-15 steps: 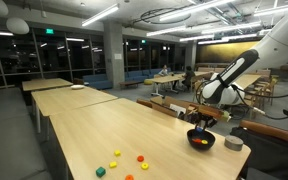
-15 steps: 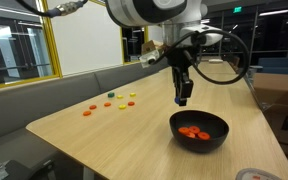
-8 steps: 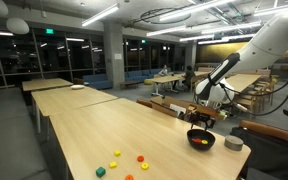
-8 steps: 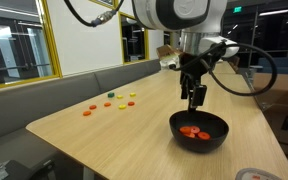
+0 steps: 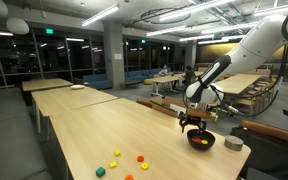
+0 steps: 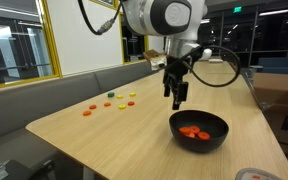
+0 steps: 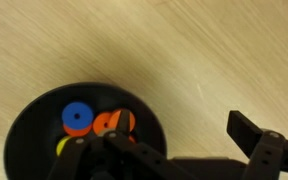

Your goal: Put some of the rings in the bowl

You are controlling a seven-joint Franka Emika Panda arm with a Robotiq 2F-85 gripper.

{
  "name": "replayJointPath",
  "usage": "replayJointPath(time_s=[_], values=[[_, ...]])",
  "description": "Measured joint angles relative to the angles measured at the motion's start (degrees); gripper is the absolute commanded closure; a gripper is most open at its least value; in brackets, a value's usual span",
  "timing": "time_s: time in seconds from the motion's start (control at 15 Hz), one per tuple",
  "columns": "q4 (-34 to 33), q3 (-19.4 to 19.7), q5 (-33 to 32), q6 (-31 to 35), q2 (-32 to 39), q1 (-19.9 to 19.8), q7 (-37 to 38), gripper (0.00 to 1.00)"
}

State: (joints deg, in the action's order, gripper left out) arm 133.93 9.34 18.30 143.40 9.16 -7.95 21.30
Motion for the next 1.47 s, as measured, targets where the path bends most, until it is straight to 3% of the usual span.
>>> replayJointPath(time_s=[0.4, 0.73, 1.47], values=[[-1.24, -6.79, -4.75, -2.37, 0.76, 8.69, 6.36, 0.00], [-5.83, -10.96, -9.06, -4.51, 5.36, 15.52, 10.68, 0.00], [-13.32, -12.25, -17.80, -4.01, 15.74, 25.92, 15.28, 0.00]])
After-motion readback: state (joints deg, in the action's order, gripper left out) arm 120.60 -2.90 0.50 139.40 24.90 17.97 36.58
